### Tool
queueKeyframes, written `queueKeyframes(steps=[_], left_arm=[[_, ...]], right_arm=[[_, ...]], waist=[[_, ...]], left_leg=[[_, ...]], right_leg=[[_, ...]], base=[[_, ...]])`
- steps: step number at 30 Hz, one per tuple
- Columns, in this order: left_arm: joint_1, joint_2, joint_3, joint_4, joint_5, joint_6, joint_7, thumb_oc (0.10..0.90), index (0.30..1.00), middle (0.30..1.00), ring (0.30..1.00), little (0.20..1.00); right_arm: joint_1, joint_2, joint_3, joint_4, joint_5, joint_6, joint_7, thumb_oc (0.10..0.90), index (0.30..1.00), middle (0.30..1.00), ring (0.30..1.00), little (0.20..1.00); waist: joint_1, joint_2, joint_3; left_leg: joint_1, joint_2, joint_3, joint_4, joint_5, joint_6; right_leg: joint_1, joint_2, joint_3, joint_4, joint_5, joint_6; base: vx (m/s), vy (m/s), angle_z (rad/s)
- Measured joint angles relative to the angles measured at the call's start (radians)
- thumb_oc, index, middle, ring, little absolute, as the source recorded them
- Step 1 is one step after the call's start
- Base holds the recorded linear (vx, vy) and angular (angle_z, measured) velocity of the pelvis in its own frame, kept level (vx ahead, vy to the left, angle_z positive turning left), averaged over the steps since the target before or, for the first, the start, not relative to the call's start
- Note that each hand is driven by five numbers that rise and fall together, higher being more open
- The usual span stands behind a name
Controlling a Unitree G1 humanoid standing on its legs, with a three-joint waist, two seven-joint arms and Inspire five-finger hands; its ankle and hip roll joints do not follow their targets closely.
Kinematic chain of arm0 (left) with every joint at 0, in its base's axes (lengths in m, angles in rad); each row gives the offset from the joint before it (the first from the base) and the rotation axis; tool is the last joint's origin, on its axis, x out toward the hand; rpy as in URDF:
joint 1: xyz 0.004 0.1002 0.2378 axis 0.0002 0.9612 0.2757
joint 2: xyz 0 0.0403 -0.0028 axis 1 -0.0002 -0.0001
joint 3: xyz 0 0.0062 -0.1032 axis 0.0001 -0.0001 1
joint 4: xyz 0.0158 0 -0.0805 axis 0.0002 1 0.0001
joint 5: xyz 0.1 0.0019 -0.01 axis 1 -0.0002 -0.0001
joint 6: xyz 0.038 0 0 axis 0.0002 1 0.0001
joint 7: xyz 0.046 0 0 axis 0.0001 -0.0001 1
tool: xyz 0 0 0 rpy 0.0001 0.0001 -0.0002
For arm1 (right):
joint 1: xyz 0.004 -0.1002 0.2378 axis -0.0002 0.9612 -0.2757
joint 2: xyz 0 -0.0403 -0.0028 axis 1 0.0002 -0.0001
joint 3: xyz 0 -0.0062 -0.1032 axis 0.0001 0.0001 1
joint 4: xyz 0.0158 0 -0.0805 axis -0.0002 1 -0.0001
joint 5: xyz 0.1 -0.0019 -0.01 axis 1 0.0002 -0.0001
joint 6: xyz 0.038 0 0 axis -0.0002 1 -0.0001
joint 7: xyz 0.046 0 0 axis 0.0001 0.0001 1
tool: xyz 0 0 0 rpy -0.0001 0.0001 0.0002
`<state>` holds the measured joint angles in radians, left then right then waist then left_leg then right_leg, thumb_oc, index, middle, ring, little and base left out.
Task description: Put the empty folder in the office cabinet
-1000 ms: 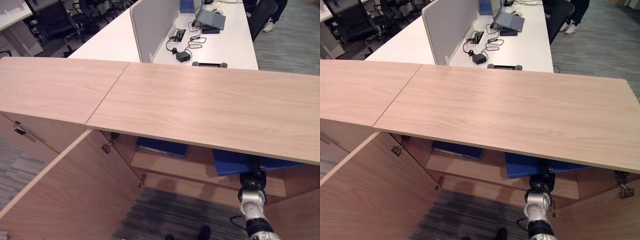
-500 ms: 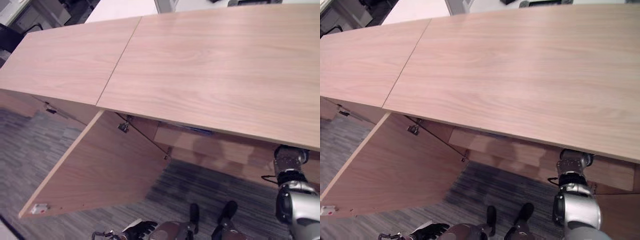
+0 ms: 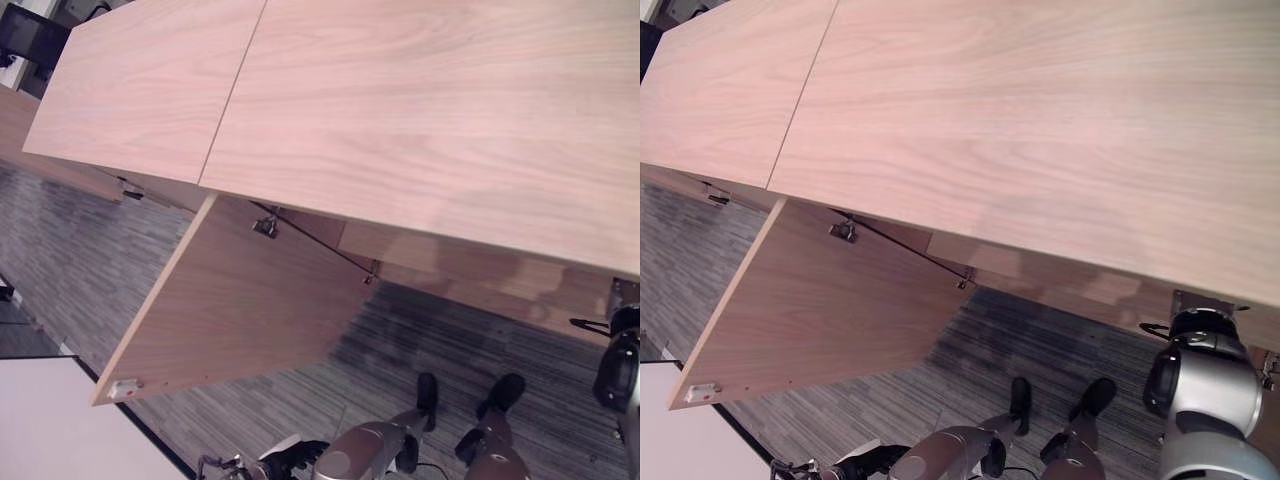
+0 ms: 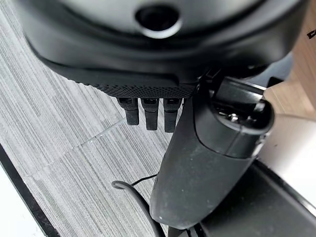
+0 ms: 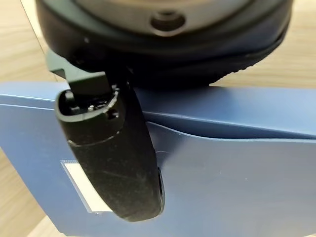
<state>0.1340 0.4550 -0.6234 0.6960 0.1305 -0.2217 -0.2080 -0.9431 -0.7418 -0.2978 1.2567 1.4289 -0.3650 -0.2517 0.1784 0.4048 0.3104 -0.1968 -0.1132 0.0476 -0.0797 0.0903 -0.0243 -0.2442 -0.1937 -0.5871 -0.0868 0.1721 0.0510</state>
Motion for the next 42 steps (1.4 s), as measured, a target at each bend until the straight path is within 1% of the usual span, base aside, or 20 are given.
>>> queueKeyframes(steps=[1, 2, 3, 7, 10, 13, 15, 16, 18, 21, 23, 26, 29, 31, 32, 35, 37, 38, 41, 42], left_arm=[[0.000, 0.000, 0.000, 0.002, -0.009, 0.004, 0.000, 0.800, 0.900, 0.900, 0.900, 0.900], [0.000, 0.000, 0.001, 0.000, -0.012, 0.004, 0.001, 0.800, 0.900, 0.900, 0.900, 0.900], [0.001, 0.000, 0.000, -0.001, -0.015, 0.005, 0.002, 0.800, 0.900, 0.900, 0.900, 0.900], [0.004, 0.000, -0.002, -0.002, -0.019, 0.005, 0.003, 0.800, 0.900, 0.900, 0.900, 0.900], [0.004, 0.000, -0.002, -0.001, -0.019, 0.004, 0.003, 0.800, 0.900, 0.900, 0.900, 0.900], [-0.001, -0.002, -0.005, -0.012, -0.019, 0.023, 0.007, 0.800, 0.900, 0.900, 0.900, 0.900], [-0.003, -0.001, -0.003, -0.009, -0.019, 0.030, 0.010, 0.800, 0.900, 0.900, 0.900, 0.900], [-0.003, 0.000, -0.003, -0.004, -0.019, 0.031, 0.011, 0.800, 0.900, 0.900, 0.900, 0.900], [-0.006, 0.002, -0.006, 0.006, -0.018, 0.047, 0.027, 0.800, 0.900, 0.900, 0.900, 0.900], [-0.050, -0.002, -0.020, 0.048, -0.009, 0.071, 0.060, 0.800, 0.900, 0.900, 0.900, 0.900], [-0.060, -0.003, -0.018, 0.047, -0.007, 0.069, 0.086, 0.800, 0.900, 0.900, 0.900, 0.900], [-0.080, -0.010, -0.019, 0.061, -0.003, 0.070, 0.098, 0.800, 0.900, 0.900, 0.900, 0.900], [-0.078, -0.013, -0.022, 0.078, 0.004, 0.070, 0.114, 0.800, 0.900, 0.900, 0.900, 0.900], [-0.073, -0.021, -0.020, 0.088, 0.014, 0.071, 0.117, 0.800, 0.900, 0.900, 0.900, 0.900], [-0.071, -0.029, -0.018, 0.103, 0.014, 0.072, 0.119, 0.800, 0.900, 0.900, 0.900, 0.900], [-0.059, -0.036, 0.000, 0.122, 0.014, 0.075, 0.123, 0.800, 0.900, 0.900, 0.900, 0.900], [-0.058, -0.035, 0.000, 0.121, 0.020, 0.082, 0.123, 0.800, 0.900, 0.900, 0.900, 0.900], [-0.058, -0.036, 0.000, 0.121, 0.033, 0.084, 0.123, 0.800, 0.900, 0.900, 0.900, 0.900], [-0.061, -0.037, -0.001, 0.131, 0.032, 0.084, 0.125, 0.800, 0.900, 0.900, 0.900, 0.900], [-0.068, -0.037, -0.002, 0.140, 0.032, 0.083, 0.131, 0.800, 0.900, 0.900, 0.900, 0.900]], right_arm=[[-0.011, -0.006, 0.000, 0.006, 0.004, -0.004, 0.000, 0.449, 0.373, 0.373, 0.373, 0.373], [-0.027, -0.014, -0.001, 0.013, 0.008, -0.006, -0.007, 0.595, 0.592, 0.592, 0.592, 0.592], [-0.029, -0.015, -0.001, 0.015, 0.008, -0.007, -0.008, 0.800, 0.900, 0.900, 0.900, 0.900], [-0.066, -0.014, -0.010, 0.016, 0.009, -0.013, -0.026, 0.800, 0.900, 0.900, 0.900, 0.900], [-0.090, -0.017, -0.008, 0.016, 0.008, -0.022, -0.044, 0.800, 0.900, 0.900, 0.900, 0.900], [-0.108, -0.038, 0.020, 0.083, 0.005, -0.008, -0.059, 0.800, 0.900, 0.900, 0.900, 0.900], [-0.125, -0.053, 0.010, 0.141, -0.004, 0.023, -0.073, 0.800, 0.900, 0.900, 0.900, 0.900], [-0.131, -0.056, 0.009, 0.159, -0.004, 0.033, -0.095, 0.800, 0.900, 0.900, 0.900, 0.900], [-0.128, -0.059, 0.009, 0.194, -0.017, 0.055, -0.135, 0.800, 0.900, 0.900, 0.900, 0.900], [-0.118, -0.059, 0.010, 0.297, -0.064, 0.141, -0.227, 0.800, 0.900, 0.900, 0.900, 0.900], [-0.114, -0.056, 0.012, 0.319, -0.085, 0.173, -0.262, 0.800, 0.900, 0.900, 0.900, 0.900], [-0.091, -0.055, 0.018, 0.336, -0.121, 0.212, -0.297, 0.800, 0.900, 0.900, 0.900, 0.900], [-0.057, -0.051, 0.021, 0.340, -0.134, 0.227, -0.318, 0.800, 0.900, 0.900, 0.900, 0.900], [-0.026, -0.048, 0.021, 0.361, -0.134, 0.243, -0.332, 0.800, 0.900, 0.900, 0.900, 0.900], [-0.007, -0.044, 0.021, 0.361, -0.134, 0.248, -0.336, 0.800, 0.900, 0.900, 0.900, 0.900], [0.007, -0.033, 0.021, 0.363, -0.134, 0.262, -0.338, 0.800, 0.900, 0.900, 0.900, 0.900], [0.009, -0.035, 0.022, 0.363, -0.134, 0.261, -0.335, 0.800, 0.900, 0.900, 0.900, 0.900], [0.009, -0.035, 0.030, 0.361, -0.134, 0.261, -0.331, 0.800, 0.900, 0.900, 0.900, 0.900], [0.007, -0.030, 0.038, 0.361, -0.131, 0.261, -0.323, 0.800, 0.900, 0.900, 0.900, 0.900], [-0.002, -0.024, 0.055, 0.360, -0.131, 0.259, -0.320, 0.800, 0.900, 0.900, 0.900, 0.900]], waist=[[-0.001, 0.006, -0.001], [0.000, 0.007, -0.002], [-0.001, 0.007, -0.002], [-0.005, 0.010, -0.005], [-0.006, 0.014, -0.009], [-0.003, 0.009, -0.031], [0.000, -0.007, -0.046], [0.001, -0.019, -0.056], [-0.005, -0.048, -0.072], [-0.012, -0.115, -0.075], [-0.014, -0.142, -0.078], [-0.012, -0.169, -0.082], [-0.011, -0.179, -0.081], [-0.009, -0.189, -0.082], [-0.008, -0.202, -0.084], [-0.010, -0.219, -0.094], [-0.010, -0.226, -0.100], [-0.009, -0.229, -0.102], [-0.005, -0.229, -0.102], [-0.005, -0.231, -0.100]], left_leg=[[-0.007, 0.000, -0.003, 0.000, 0.000, 0.000], [-0.015, 0.000, -0.003, 0.000, -0.003, -0.003], [-0.015, 0.000, -0.002, 0.000, -0.009, -0.010], [-0.037, -0.003, 0.001, 0.000, -0.018, -0.022], [-0.049, -0.011, 0.007, 0.001, 0.000, -0.002], [-0.048, -0.012, 0.003, 0.001, 0.000, -0.003], [-0.045, -0.012, 0.002, 0.001, 0.001, -0.002], [-0.045, -0.012, 0.004, 0.001, 0.009, 0.008], [-0.040, -0.011, 0.003, 0.004, 0.013, 0.006], [-0.012, -0.003, 0.002, 0.018, 0.013, 0.006], [-0.002, 0.003, 0.001, 0.013, 0.013, 0.006], [0.015, 0.012, -0.001, 0.002, 0.013, 0.006], [0.029, 0.013, -0.003, 0.001, 0.011, 0.006], [0.037, 0.020, -0.006, 0.000, -0.009, 0.017], [0.033, 0.021, -0.004, -0.002, -0.014, 0.025], [0.035, 0.024, -0.001, -0.003, -0.016, 0.032], [0.040, 0.024, 0.000, 0.001, -0.013, 0.038], [0.040, 0.023, 0.000, 0.001, 0.000, 0.056], [0.032, 0.023, -0.002, 0.008, 0.004, 0.054], [0.000, 0.022, -0.001, 0.038, 0.003, 0.053]], right_leg=[[-0.007, 0.000, 0.001, -0.001, -0.001, -0.002], [-0.014, -0.001, 0.000, 0.000, -0.001, -0.002], [-0.015, -0.001, 0.000, 0.000, 0.000, -0.002], [-0.041, -0.003, 0.009, 0.000, 0.009, 0.002], [-0.059, -0.012, 0.016, 0.008, 0.019, 0.001], [-0.064, -0.017, 0.016, 0.028, 0.010, 0.006], [-0.060, -0.016, 0.016, 0.025, 0.010, 0.004], [-0.059, -0.015, 0.016, 0.023, 0.010, 0.004], [-0.049, -0.011, 0.016, 0.016, 0.009, 0.002], [-0.003, 0.000, 0.012, 0.000, 0.013, -0.006], [0.005, 0.007, 0.010, 0.000, 0.007, 0.001], [0.018, 0.016, 0.004, 0.000, 0.003, -0.001], [0.035, 0.017, 0.001, 0.000, 0.003, -0.002], [0.043, 0.024, -0.001, 0.000, 0.005, -0.004], [0.044, 0.026, -0.001, 0.000, 0.008, -0.007], [0.044, 0.029, 0.001, 0.000, 0.008, -0.007], [0.045, 0.029, 0.001, 0.000, 0.008, -0.008], [0.044, 0.029, 0.001, 0.001, 0.012, -0.014], [0.036, 0.030, 0.001, 0.007, 0.002, -0.011], [0.007, 0.017, 0.006, 0.042, -0.016, -0.012]], base=[[0.05, -0.052, 0.02], [0.02, -0.020, 0.05], [0.09, -0.039, 0.02], [0.03, -0.003, -0.02], [0.01, -0.002, -0.02], [0.04, -0.045, 0.02], [0.03, -0.043, 0.01], [0.04, -0.067, -0.03], [0.04, -0.076, 0.01], [0.01, -0.069, 0.01], [0.01, -0.041, 0.00], [0.02, -0.026, 0.03], [0.00, -0.015, 0.02], [0.00, 0.000, 0.00], [0.00, -0.006, -0.03], [0.00, -0.002, -0.01], [0.02, -0.013, 0.00], [0.00, 0.000, 0.00], [-0.11, -0.023, 0.03], [-0.11, 0.010, 0.09]])
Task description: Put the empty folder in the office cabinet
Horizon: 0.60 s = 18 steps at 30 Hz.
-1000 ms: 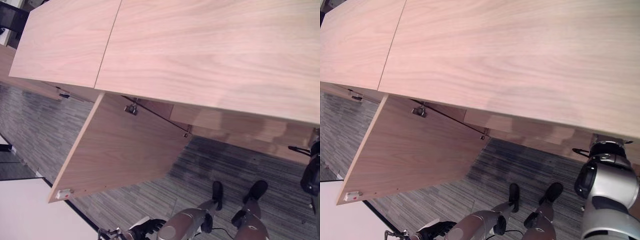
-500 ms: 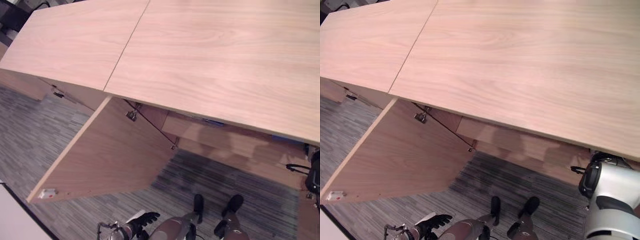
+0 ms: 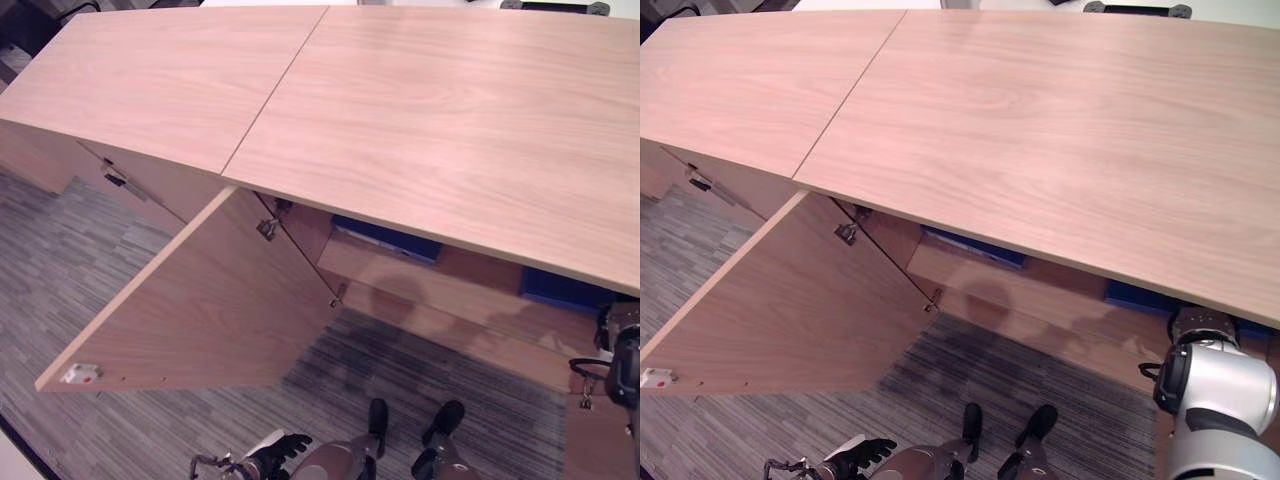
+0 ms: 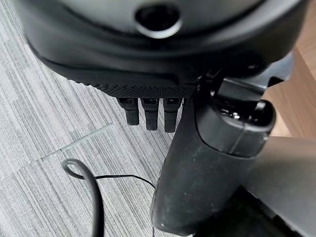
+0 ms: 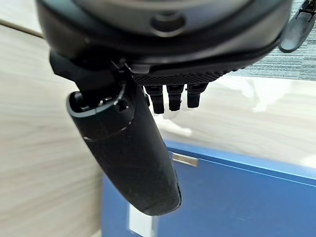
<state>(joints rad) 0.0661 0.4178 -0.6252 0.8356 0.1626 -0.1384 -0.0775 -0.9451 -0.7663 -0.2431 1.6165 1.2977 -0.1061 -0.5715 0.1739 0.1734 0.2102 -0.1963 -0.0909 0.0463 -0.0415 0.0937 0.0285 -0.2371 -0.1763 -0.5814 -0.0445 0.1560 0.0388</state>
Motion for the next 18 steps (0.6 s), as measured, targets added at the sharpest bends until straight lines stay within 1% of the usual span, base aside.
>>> queueKeyframes(steps=[1, 2, 3, 4, 6, 7, 8, 9, 11, 12, 13, 14, 15, 16, 18], left_arm=[[-0.014, 0.000, -0.002, 0.003, -0.001, 0.000, 0.002, 0.800, 0.900, 0.900, 0.900, 0.900], [-0.019, 0.000, -0.003, 0.003, -0.001, 0.000, 0.004, 0.800, 0.900, 0.900, 0.900, 0.900], [-0.021, 0.001, -0.003, 0.003, -0.001, -0.001, 0.007, 0.800, 0.900, 0.900, 0.900, 0.900], [-0.027, 0.002, -0.004, 0.009, -0.001, 0.000, 0.008, 0.800, 0.900, 0.900, 0.900, 0.900], [-0.026, 0.005, -0.010, 0.016, -0.002, -0.001, 0.012, 0.800, 0.900, 0.900, 0.900, 0.900], [-0.029, 0.007, -0.010, 0.019, -0.002, 0.000, 0.013, 0.800, 0.900, 0.900, 0.900, 0.900], [-0.033, 0.007, -0.009, 0.019, -0.003, 0.001, 0.020, 0.800, 0.900, 0.900, 0.900, 0.900], [-0.033, 0.007, -0.009, 0.018, -0.008, 0.001, 0.024, 0.800, 0.900, 0.900, 0.900, 0.900], [-0.034, 0.006, -0.010, 0.020, -0.040, 0.002, 0.025, 0.800, 0.900, 0.900, 0.900, 0.900], [-0.034, 0.006, -0.012, 0.020, -0.041, 0.000, 0.027, 0.800, 0.900, 0.900, 0.900, 0.900], [-0.036, 0.006, -0.012, 0.020, -0.041, 0.000, 0.028, 0.800, 0.900, 0.900, 0.900, 0.900], [-0.041, 0.005, -0.012, 0.020, -0.041, 0.001, 0.029, 0.800, 0.900, 0.900, 0.900, 0.900], [-0.042, 0.005, -0.013, 0.020, -0.041, 0.000, 0.030, 0.800, 0.900, 0.900, 0.900, 0.900], [-0.044, 0.005, -0.016, 0.019, -0.041, -0.001, 0.033, 0.800, 0.900, 0.900, 0.900, 0.900], [-0.048, 0.005, -0.019, 0.019, -0.042, -0.001, 0.039, 0.800, 0.900, 0.900, 0.900, 0.900]], right_arm=[[-0.019, 0.001, 0.003, 0.000, 0.001, -0.002, 0.006, 0.800, 0.900, 0.900, 0.900, 0.900], [-0.032, 0.002, 0.003, 0.000, 0.002, -0.002, 0.006, 0.800, 0.900, 0.900, 0.900, 0.900], [-0.050, 0.005, 0.006, 0.000, 0.001, -0.011, -0.007, 0.800, 0.900, 0.900, 0.900, 0.900], [-0.062, 0.005, 0.009, 0.001, 0.001, -0.025, -0.019, 0.800, 0.900, 0.900, 0.900, 0.900], [-0.072, 0.005, 0.007, 0.001, 0.004, -0.025, -0.011, 0.800, 0.900, 0.900, 0.900, 0.900], [-0.102, 0.007, 0.011, 0.001, 0.013, -0.025, 0.005, 0.800, 0.900, 0.900, 0.900, 0.900], [-0.130, 0.007, 0.012, -0.001, 0.026, -0.029, 0.013, 0.800, 0.900, 0.900, 0.900, 0.900], [-0.148, 0.007, 0.014, 0.000, 0.038, -0.037, 0.001, 0.800, 0.900, 0.900, 0.900, 0.900], [-0.184, 0.008, 0.015, 0.001, 0.061, -0.044, -0.022, 0.800, 0.900, 0.900, 0.900, 0.900], [-0.204, 0.008, 0.027, 0.001, 0.079, -0.046, -0.025, 0.800, 0.900, 0.900, 0.900, 0.900], [-0.222, 0.008, 0.037, 0.002, 0.081, -0.052, -0.035, 0.800, 0.900, 0.900, 0.900, 0.900], [-0.247, 0.011, 0.044, 0.003, 0.081, -0.067, -0.050, 0.800, 0.900, 0.900, 0.900, 0.900], [-0.259, 0.015, 0.049, 0.003, 0.082, -0.077, -0.057, 0.800, 0.900, 0.900, 0.900, 0.900], [-0.284, 0.022, 0.064, 0.003, 0.082, -0.093, -0.075, 0.800, 0.900, 0.900, 0.900, 0.900], [-0.308, 0.024, 0.074, 0.003, 0.082, -0.106, -0.093, 0.800, 0.900, 0.900, 0.900, 0.900]], waist=[[0.003, 0.000, 0.001], [0.005, 0.002, 0.002], [0.007, 0.002, 0.003], [0.002, -0.004, 0.012], [0.005, -0.009, 0.018], [0.004, -0.018, 0.032], [0.004, -0.025, 0.055], [0.004, -0.029, 0.065], [0.002, -0.041, 0.093], [0.004, -0.048, 0.096], [0.003, -0.052, 0.098], [0.002, -0.052, 0.104], [0.003, -0.052, 0.105], [0.002, -0.050, 0.109], [0.001, -0.049, 0.111]], left_leg=[[-0.043, 0.000, 0.000, 0.031, -0.006, -0.008], [-0.064, 0.001, 0.002, 0.044, -0.005, -0.008], [-0.093, 0.000, 0.003, 0.069, -0.006, -0.008], [-0.104, -0.001, 0.001, 0.089, -0.011, -0.016], [-0.116, 0.003, 0.003, 0.092, -0.041, -0.023], [-0.144, 0.003, 0.009, 0.117, -0.059, 0.004], [-0.164, 0.006, 0.021, 0.143, -0.065, 0.012], [-0.182, 0.009, 0.030, 0.162, -0.071, 0.020], [-0.216, 0.016, 0.033, 0.221, -0.091, 0.019], [-0.247, 0.021, 0.034, 0.257, -0.103, 0.019], [-0.267, 0.022, 0.036, 0.278, -0.110, 0.018], [-0.291, 0.026, 0.035, 0.307, -0.118, 0.016], [-0.305, 0.031, 0.036, 0.320, -0.121, 0.016], [-0.328, 0.037, 0.037, 0.348, -0.130, 0.015], [-0.354, 0.042, 0.039, 0.377, -0.139, 0.012]], right_leg=[[-0.052, -0.019, 0.000, 0.065, -0.028, -0.011], [-0.080, -0.029, 0.000, 0.101, -0.035, -0.020], [-0.111, -0.044, 0.000, 0.145, -0.053, -0.015], [-0.130, -0.060, -0.001, 0.193, -0.085, -0.022], [-0.157, -0.074, 0.003, 0.253, -0.115, -0.022], [-0.197, -0.092, 0.015, 0.313, -0.145, -0.019], [-0.224, -0.100, 0.028, 0.348, -0.155, -0.019], [-0.240, -0.105, 0.032, 0.369, -0.163, -0.017], [-0.262, -0.111, 0.037, 0.410, -0.183, -0.018], [-0.290, -0.115, 0.046, 0.444, -0.198, -0.010], [-0.309, -0.119, 0.053, 0.463, -0.208, -0.011], [-0.325, -0.121, 0.052, 0.471, -0.213, -0.016], [-0.337, -0.121, 0.053, 0.484, -0.218, -0.010], [-0.353, -0.121, 0.054, 0.497, -0.225, -0.012], [-0.372, -0.123, 0.056, 0.515, -0.234, -0.012]], base=[[-0.07, 0.004, 0.11], [-0.04, -0.004, 0.13], [-0.04, -0.002, 0.15], [-0.04, -0.018, 0.15], [-0.03, -0.026, 0.07], [0.00, 0.000, 0.00], [-0.03, -0.035, -0.04], [0.00, 0.000, 0.00], [-0.01, -0.019, 0.01], [-0.02, -0.049, 0.01], [-0.02, -0.047, 0.03], [-0.02, -0.046, 0.03], [-0.03, -0.049, 0.02], [-0.03, -0.038, 0.00], [-0.01, -0.016, 0.01]])
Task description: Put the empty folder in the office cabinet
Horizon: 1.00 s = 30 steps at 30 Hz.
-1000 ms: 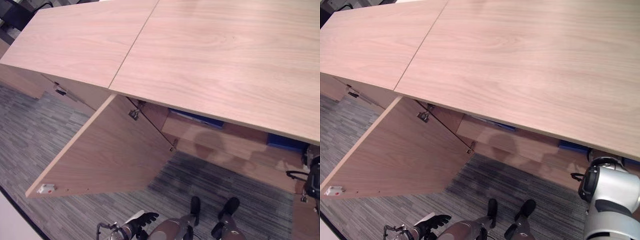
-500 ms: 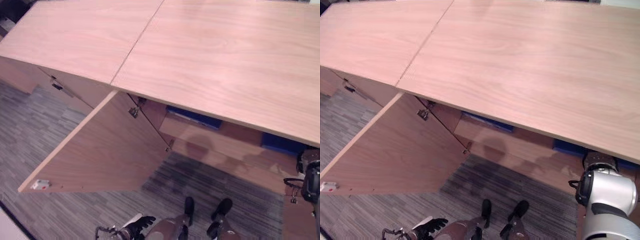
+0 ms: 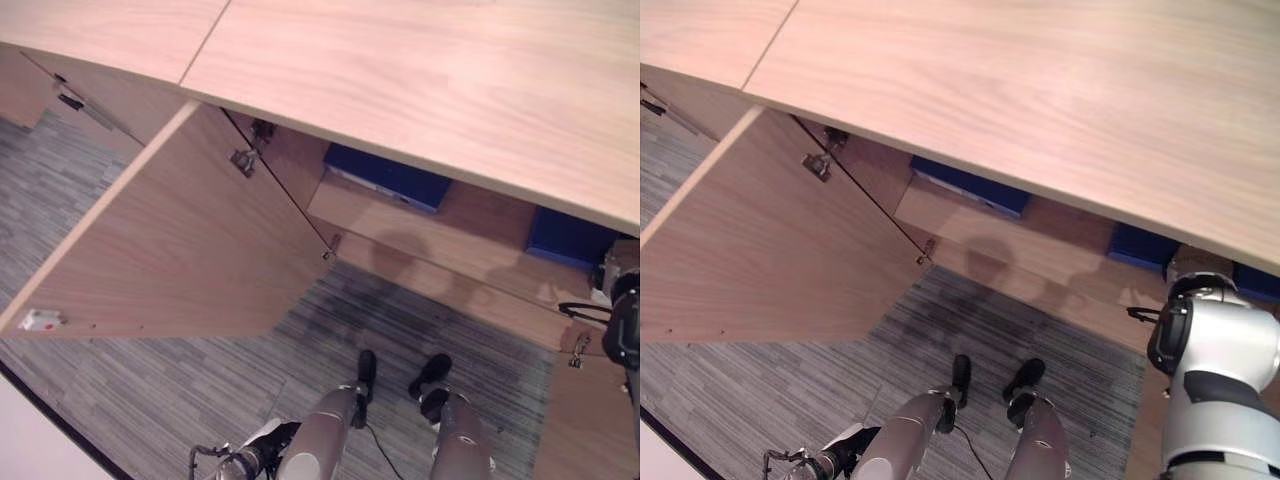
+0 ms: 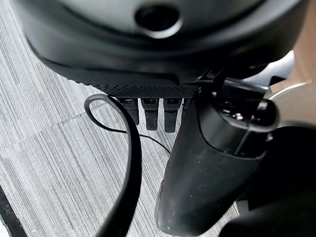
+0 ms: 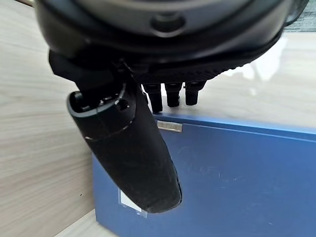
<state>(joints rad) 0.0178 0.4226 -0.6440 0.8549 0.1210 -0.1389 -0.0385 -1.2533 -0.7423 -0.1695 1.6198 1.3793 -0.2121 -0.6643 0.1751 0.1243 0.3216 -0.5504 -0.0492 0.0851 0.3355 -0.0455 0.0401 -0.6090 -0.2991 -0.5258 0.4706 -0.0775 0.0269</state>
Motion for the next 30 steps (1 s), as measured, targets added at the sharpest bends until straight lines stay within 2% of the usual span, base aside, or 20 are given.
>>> queueKeyframes(steps=[6, 7, 8, 9, 10, 11, 12, 14, 15, 16, 17, 18, 19, 20, 22, 24, 27, 30], left_arm=[[-0.010, -0.007, 0.001, 0.007, -0.039, 0.000, 0.031, 0.800, 0.900, 0.900, 0.900, 0.900], [-0.010, -0.006, 0.001, 0.009, -0.040, -0.005, 0.031, 0.800, 0.900, 0.900, 0.900, 0.900], [-0.012, -0.002, 0.004, 0.013, -0.041, -0.008, 0.032, 0.800, 0.900, 0.900, 0.900, 0.900], [-0.014, -0.001, 0.004, 0.013, -0.042, -0.014, 0.033, 0.800, 0.900, 0.900, 0.900, 0.900], [-0.017, -0.003, 0.004, 0.019, -0.060, -0.014, 0.033, 0.800, 0.900, 0.900, 0.900, 0.900], [-0.018, -0.007, -0.007, 0.024, -0.068, -0.011, 0.026, 0.800, 0.900, 0.900, 0.900, 0.900], [-0.021, -0.010, -0.024, 0.029, -0.070, -0.013, 0.024, 0.800, 0.900, 0.900, 0.900, 0.900], [-0.025, -0.012, -0.022, 0.031, -0.074, -0.015, 0.026, 0.800, 0.900, 0.900, 0.900, 0.900], [-0.029, -0.003, -0.018, 0.029, -0.077, -0.016, 0.031, 0.800, 0.900, 0.900, 0.900, 0.900], [-0.034, 0.005, -0.018, 0.029, -0.077, -0.015, 0.031, 0.800, 0.900, 0.900, 0.900, 0.900], [-0.042, 0.005, -0.015, 0.032, -0.077, -0.013, 0.031, 0.800, 0.900, 0.900, 0.900, 0.900], [-0.041, 0.004, -0.019, 0.037, -0.078, -0.013, 0.027, 0.800, 0.900, 0.900, 0.900, 0.900], [-0.031, -0.011, -0.023, 0.039, -0.078, -0.012, 0.017, 0.800, 0.900, 0.900, 0.900, 0.900], [-0.042, -0.020, -0.023, 0.042, -0.078, -0.009, 0.010, 0.800, 0.900, 0.900, 0.900, 0.900], [-0.051, -0.019, -0.016, 0.018, -0.081, -0.015, 0.010, 0.800, 0.900, 0.900, 0.900, 0.900], [-0.051, -0.017, -0.006, 0.016, -0.093, -0.014, 0.010, 0.800, 0.900, 0.900, 0.900, 0.900], [-0.050, -0.013, 0.010, 0.019, -0.114, -0.011, 0.008, 0.800, 0.900, 0.900, 0.900, 0.900], [-0.049, -0.015, 0.010, 0.008, -0.114, -0.013, -0.002, 0.800, 0.900, 0.900, 0.900, 0.900]], right_arm=[[-0.131, -0.017, 0.110, 0.043, -0.003, 0.021, -0.040, 0.800, 0.900, 0.900, 0.900, 0.900], [-0.145, -0.018, 0.128, 0.044, -0.004, 0.024, -0.045, 0.800, 0.900, 0.900, 0.900, 0.900], [-0.165, -0.035, 0.141, 0.057, -0.007, 0.030, -0.059, 0.800, 0.900, 0.900, 0.900, 0.900], [-0.198, -0.059, 0.169, 0.076, -0.008, 0.049, -0.067, 0.800, 0.900, 0.900, 0.900, 0.900], [-0.247, -0.068, 0.213, 0.078, -0.015, 0.081, -0.069, 0.800, 0.900, 0.900, 0.900, 0.900], [-0.268, -0.069, 0.230, 0.078, -0.034, 0.098, -0.063, 0.800, 0.900, 0.900, 0.900, 0.900], [-0.290, -0.083, 0.259, 0.078, -0.045, 0.128, -0.041, 0.800, 0.900, 0.900, 0.900, 0.900], [-0.296, -0.106, 0.278, 0.080, -0.059, 0.145, -0.021, 0.800, 0.900, 0.900, 0.900, 0.900], [-0.298, -0.122, 0.299, 0.084, -0.084, 0.151, -0.018, 0.800, 0.900, 0.900, 0.900, 0.900], [-0.301, -0.130, 0.315, 0.088, -0.084, 0.153, -0.019, 0.800, 0.900, 0.900, 0.900, 0.900], [-0.323, -0.130, 0.333, 0.093, -0.100, 0.151, -0.009, 0.800, 0.900, 0.900, 0.900, 0.900], [-0.334, -0.129, 0.343, 0.102, -0.106, 0.152, 0.010, 0.800, 0.900, 0.900, 0.900, 0.900], [-0.355, -0.136, 0.363, 0.108, -0.111, 0.159, 0.061, 0.800, 0.900, 0.900, 0.900, 0.900], [-0.357, -0.152, 0.365, 0.107, -0.112, 0.160, 0.086, 0.800, 0.900, 0.900, 0.900, 0.900], [-0.358, -0.176, 0.399, 0.107, -0.123, 0.147, 0.121, 0.800, 0.900, 0.900, 0.900, 0.900], [-0.358, -0.187, 0.406, 0.107, -0.124, 0.144, 0.127, 0.800, 0.900, 0.900, 0.900, 0.900], [-0.358, -0.185, 0.406, 0.107, -0.123, 0.149, 0.133, 0.800, 0.900, 0.900, 0.900, 0.900], [-0.354, -0.167, 0.404, 0.108, -0.123, 0.156, 0.127, 0.800, 0.900, 0.900, 0.900, 0.900]], waist=[[-0.004, 0.003, 0.006], [-0.004, 0.003, 0.006], [-0.014, 0.000, 0.004], [-0.007, -0.004, 0.005], [-0.011, -0.004, 0.005], [-0.009, -0.002, 0.005], [-0.004, 0.013, 0.010], [0.004, 0.016, 0.012], [0.005, 0.021, 0.009], [0.004, 0.018, 0.008], [-0.001, 0.024, 0.009], [0.002, 0.025, 0.010], [0.019, 0.045, 0.006], [0.019, 0.046, 0.008], [0.020, 0.077, 0.007], [0.019, 0.088, 0.006], [0.021, 0.090, 0.006], [0.014, 0.090, 0.005]], left_leg=[[-0.118, 0.024, 0.017, 0.084, -0.011, 0.000], [-0.137, 0.031, 0.027, 0.095, -0.010, 0.000], [-0.166, 0.031, 0.040, 0.129, -0.011, -0.001], [-0.188, 0.040, 0.057, 0.152, -0.014, -0.009], [-0.234, 0.053, 0.071, 0.182, -0.035, -0.041], [-0.248, 0.062, 0.070, 0.209, -0.057, -0.047], [-0.254, 0.071, 0.086, 0.197, -0.045, -0.026], [-0.261, 0.067, 0.109, 0.190, -0.046, -0.024], [-0.269, 0.062, 0.127, 0.186, -0.045, -0.026], [-0.274, 0.056, 0.135, 0.183, -0.043, -0.038], [-0.313, 0.061, 0.124, 0.254, -0.064, -0.062], [-0.325, 0.066, 0.112, 0.311, -0.085, -0.064], [-0.283, 0.074, 0.081, 0.287, -0.108, -0.043], [-0.287, 0.059, 0.085, 0.272, -0.102, -0.039], [-0.279, 0.037, 0.087, 0.214, -0.067, -0.040], [-0.258, 0.027, 0.090, 0.181, -0.041, -0.033], [-0.226, 0.020, 0.089, 0.149, -0.026, -0.033], [-0.191, 0.022, 0.084, 0.098, 0.011, -0.036]], right_leg=[[-0.121, -0.009, 0.025, 0.099, -0.045, 0.025], [-0.150, -0.010, 0.053, 0.152, -0.069, 0.007], [-0.158, -0.026, 0.127, 0.221, -0.118, 0.000], [-0.172, -0.040, 0.121, 0.225, -0.128, -0.014], [-0.206, -0.041, 0.115, 0.214, -0.131, -0.013], [-0.223, -0.040, 0.114, 0.212, -0.131, -0.012], [-0.243, -0.046, 0.114, 0.229, -0.142, 0.011], [-0.278, -0.060, 0.152, 0.334, -0.178, -0.003], [-0.256, -0.062, 0.182, 0.381, -0.225, -0.005], [-0.226, -0.064, 0.190, 0.346, -0.237, -0.001], [-0.242, -0.077, 0.169, 0.323, -0.206, -0.036], [-0.252, -0.080, 0.169, 0.321, -0.204, -0.038], [-0.266, -0.076, 0.160, 0.331, -0.200, -0.014], [-0.281, -0.090, 0.166, 0.335, -0.191, -0.004], [-0.276, -0.105, 0.160, 0.283, -0.164, 0.004], [-0.262, -0.110, 0.160, 0.263, -0.134, 0.004], [-0.240, -0.113, 0.158, 0.252, -0.120, 0.006], [-0.211, -0.104, 0.141, 0.227, -0.098, -0.006]], base=[[-0.02, -0.037, 0.07], [-0.02, 0.006, 0.27], [-0.02, 0.007, 0.31], [-0.02, -0.004, 0.23], [-0.01, -0.007, -0.12], [-0.01, -0.014, -0.28], [0.00, -0.011, -0.23], [0.01, -0.021, 0.04], [0.01, -0.016, 0.31], [0.02, -0.012, 0.26], [0.00, 0.000, 0.00], [0.03, -0.018, -0.50], [0.03, -0.018, -0.44], [0.03, -0.021, -0.32], [0.03, -0.026, 0.09], [0.03, -0.009, 0.12], [0.02, -0.006, 0.07], [0.01, -0.002, 0.02]])
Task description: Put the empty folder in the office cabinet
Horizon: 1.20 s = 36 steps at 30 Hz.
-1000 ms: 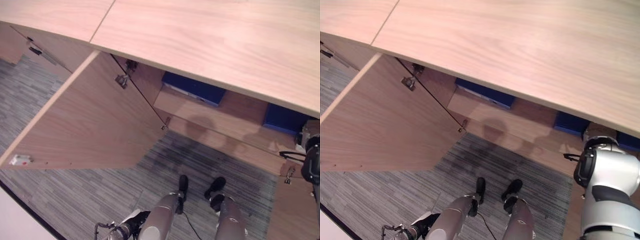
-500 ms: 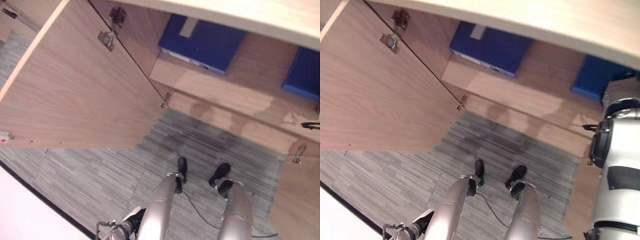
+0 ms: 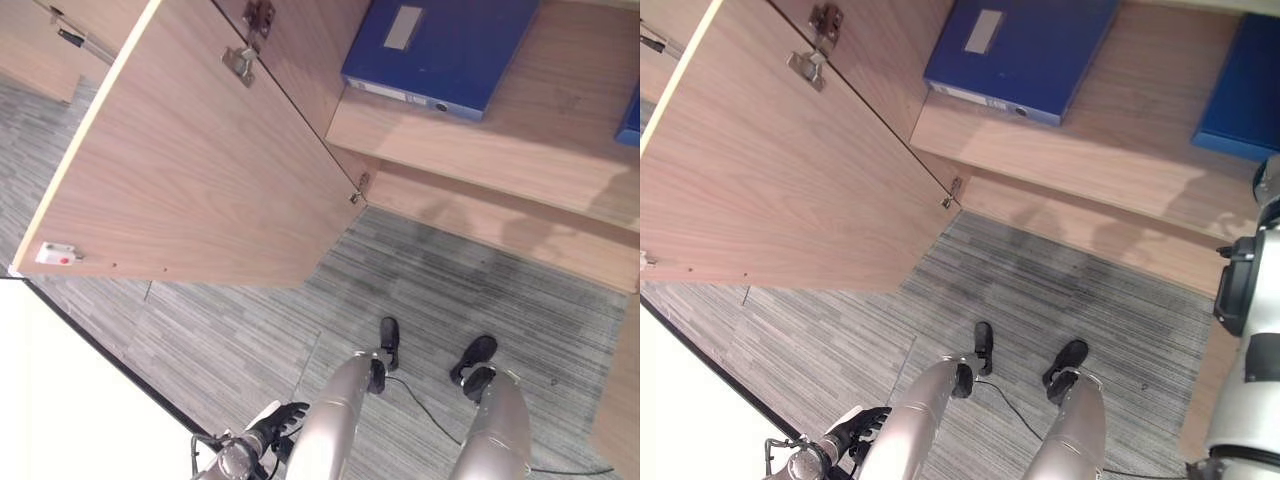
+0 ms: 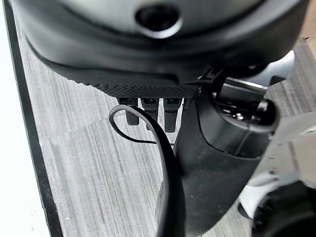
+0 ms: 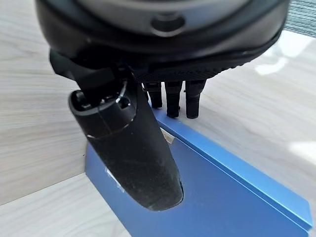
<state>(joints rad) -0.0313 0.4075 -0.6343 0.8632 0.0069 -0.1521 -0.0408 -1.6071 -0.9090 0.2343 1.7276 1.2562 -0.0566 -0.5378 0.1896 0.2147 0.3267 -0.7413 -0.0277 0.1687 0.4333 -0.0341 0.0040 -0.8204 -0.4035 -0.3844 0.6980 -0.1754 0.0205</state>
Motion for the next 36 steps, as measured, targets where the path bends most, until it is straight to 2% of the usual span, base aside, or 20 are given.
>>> queueKeyframes(steps=[3, 7, 10, 11, 14, 15, 19, 20, 22, 24, 27, 31, 33, 34, 36], left_arm=[[-0.001, 0.000, 0.000, -0.031, 0.000, -0.002, -0.014, 0.800, 0.900, 0.900, 0.900, 0.900], [-0.008, -0.002, 0.003, -0.028, -0.002, 0.000, -0.014, 0.800, 0.900, 0.900, 0.900, 0.900], [-0.017, -0.002, 0.009, -0.024, -0.001, 0.010, -0.017, 0.800, 0.900, 0.900, 0.900, 0.900], [-0.013, 0.000, 0.011, -0.005, -0.003, 0.022, -0.017, 0.800, 0.900, 0.900, 0.900, 0.900], [-0.007, 0.003, 0.013, 0.008, -0.003, 0.025, -0.020, 0.800, 0.900, 0.900, 0.900, 0.900], [0.002, 0.004, 0.013, 0.026, -0.003, 0.032, -0.032, 0.800, 0.900, 0.900, 0.900, 0.900], [0.019, 0.007, 0.035, 0.062, -0.002, 0.045, -0.051, 0.800, 0.900, 0.900, 0.900, 0.900], [0.032, 0.001, 0.042, 0.074, -0.001, 0.046, -0.056, 0.800, 0.900, 0.900, 0.900, 0.900], [0.048, 0.004, 0.049, 0.083, -0.001, 0.047, -0.057, 0.800, 0.900, 0.900, 0.900, 0.900], [0.068, -0.009, 0.074, 0.115, -0.002, 0.065, -0.058, 0.800, 0.900, 0.900, 0.900, 0.900], [0.094, -0.044, 0.113, 0.159, -0.003, 0.082, -0.053, 0.800, 0.900, 0.900, 0.900, 0.900], [0.104, -0.069, 0.131, 0.201, -0.001, 0.095, -0.048, 0.800, 0.900, 0.900, 0.900, 0.900], [0.117, -0.097, 0.173, 0.218, 0.000, 0.109, -0.043, 0.800, 0.900, 0.900, 0.900, 0.900], [0.152, -0.107, 0.209, 0.227, 0.000, 0.111, -0.035, 0.800, 0.900, 0.900, 0.900, 0.900], [0.179, -0.110, 0.244, 0.230, 0.006, 0.119, -0.036, 0.800, 0.900, 0.900, 0.900, 0.900]], right_arm=[[0.045, 0.004, -0.014, 0.000, 0.000, -0.001, 0.016, 0.800, 0.900, 0.900, 0.900, 0.900], [0.155, 0.076, -0.059, -0.049, 0.002, -0.033, 0.053, 0.800, 0.900, 0.900, 0.900, 0.900], [0.312, 0.148, -0.110, -0.185, 0.005, -0.040, 0.075, 0.800, 0.900, 0.900, 0.900, 0.900], [0.378, 0.193, -0.147, -0.238, 0.006, -0.047, 0.096, 0.800, 0.900, 0.900, 0.900, 0.900], [0.470, 0.238, -0.196, -0.309, 0.007, -0.057, 0.133, 0.800, 0.900, 0.900, 0.900, 0.900], [0.484, 0.282, -0.210, -0.310, 0.023, -0.059, 0.151, 0.800, 0.900, 0.900, 0.900, 0.900], [0.563, 0.387, -0.243, -0.436, 0.027, -0.119, 0.202, 0.800, 0.900, 0.900, 0.900, 0.900], [0.594, 0.432, -0.250, -0.471, 0.030, -0.126, 0.215, 0.800, 0.900, 0.900, 0.900, 0.900], [0.610, 0.472, -0.248, -0.477, 0.041, -0.128, 0.226, 0.800, 0.900, 0.900, 0.900, 0.900], [0.705, 0.536, -0.250, -0.587, 0.042, -0.140, 0.241, 0.800, 0.900, 0.900, 0.900, 0.900], [0.846, 0.616, -0.249, -0.738, 0.040, -0.150, 0.253, 0.800, 0.900, 0.900, 0.900, 0.900], [0.967, 0.677, -0.235, -0.796, 0.037, -0.151, 0.261, 0.800, 0.900, 0.900, 0.900, 0.900], [1.100, 0.694, -0.201, -0.924, 0.006, -0.147, 0.268, 0.800, 0.900, 0.900, 0.900, 0.900], [1.213, 0.704, -0.156, -1.031, -0.018, -0.143, 0.288, 0.800, 0.900, 0.900, 0.900, 0.900], [1.341, 0.706, -0.135, -1.156, -0.040, -0.143, 0.293, 0.800, 0.900, 0.900, 0.900, 0.900]], waist=[[0.004, 0.004, -0.002], [0.002, 0.007, -0.006], [-0.027, 0.000, -0.007], [-0.028, -0.019, -0.015], [-0.037, -0.037, -0.017], [-0.050, -0.047, -0.020], [-0.065, -0.099, -0.038], [-0.073, -0.114, -0.046], [-0.077, -0.133, -0.066], [-0.091, -0.151, -0.086], [-0.109, -0.160, -0.111], [-0.131, -0.169, -0.142], [-0.138, -0.174, -0.147], [-0.166, -0.186, -0.169], [-0.180, -0.200, -0.191]], left_leg=[[0.044, 0.005, -0.013, -0.053, 0.032, 0.003], [0.111, 0.026, -0.031, -0.102, 0.053, -0.010], [0.197, 0.052, -0.055, -0.189, 0.093, -0.024], [0.245, 0.066, -0.051, -0.241, 0.113, -0.033], [0.302, 0.080, -0.053, -0.294, 0.140, -0.034], [0.350, 0.088, -0.052, -0.338, 0.148, -0.038], [0.436, 0.099, -0.031, -0.390, 0.152, -0.040], [0.478, 0.099, -0.022, -0.409, 0.153, -0.040], [0.503, 0.099, -0.011, -0.427, 0.150, -0.039], [0.552, 0.098, -0.003, -0.462, 0.150, -0.038], [0.608, 0.095, 0.013, -0.500, 0.148, -0.035], [0.639, 0.087, 0.028, -0.512, 0.141, -0.029], [0.679, 0.084, 0.047, -0.512, 0.123, -0.031], [0.703, 0.080, 0.051, -0.513, 0.111, -0.035], [0.725, 0.080, 0.055, -0.513, 0.105, -0.035]], right_leg=[[0.044, 0.016, -0.025, -0.037, 0.015, -0.022], [0.123, 0.057, -0.053, -0.094, 0.027, -0.038], [0.223, 0.113, -0.091, -0.193, 0.057, -0.036], [0.260, 0.142, -0.092, -0.238, 0.068, -0.030], [0.318, 0.172, -0.110, -0.298, 0.098, -0.046], [0.363, 0.191, -0.113, -0.341, 0.101, -0.034], [0.439, 0.226, -0.100, -0.408, 0.119, -0.026], [0.477, 0.234, -0.094, -0.433, 0.124, -0.021], [0.494, 0.237, -0.089, -0.448, 0.126, -0.017], [0.547, 0.251, -0.087, -0.503, 0.145, -0.011], [0.612, 0.272, -0.084, -0.583, 0.185, -0.012], [0.673, 0.290, -0.072, -0.683, 0.236, 0.000], [0.730, 0.301, -0.058, -0.746, 0.264, 0.009], [0.763, 0.305, -0.047, -0.776, 0.272, 0.014], [0.786, 0.308, -0.041, -0.785, 0.275, 0.015]], base=[[0.02, -0.017, 0.06], [0.01, -0.027, -0.04], [-0.02, -0.031, -0.06], [-0.06, 0.018, -0.18], [0.00, 0.023, -0.10], [0.07, 0.058, -0.18], [0.08, 0.057, -0.17], [0.08, 0.046, -0.21], [0.08, 0.041, -0.15], [0.09, 0.050, -0.08], [0.07, 0.041, -0.12], [0.08, 0.061, -0.12], [0.09, 0.060, -0.25], [0.05, 0.053, -0.27], [0.03, 0.052, -0.11]])
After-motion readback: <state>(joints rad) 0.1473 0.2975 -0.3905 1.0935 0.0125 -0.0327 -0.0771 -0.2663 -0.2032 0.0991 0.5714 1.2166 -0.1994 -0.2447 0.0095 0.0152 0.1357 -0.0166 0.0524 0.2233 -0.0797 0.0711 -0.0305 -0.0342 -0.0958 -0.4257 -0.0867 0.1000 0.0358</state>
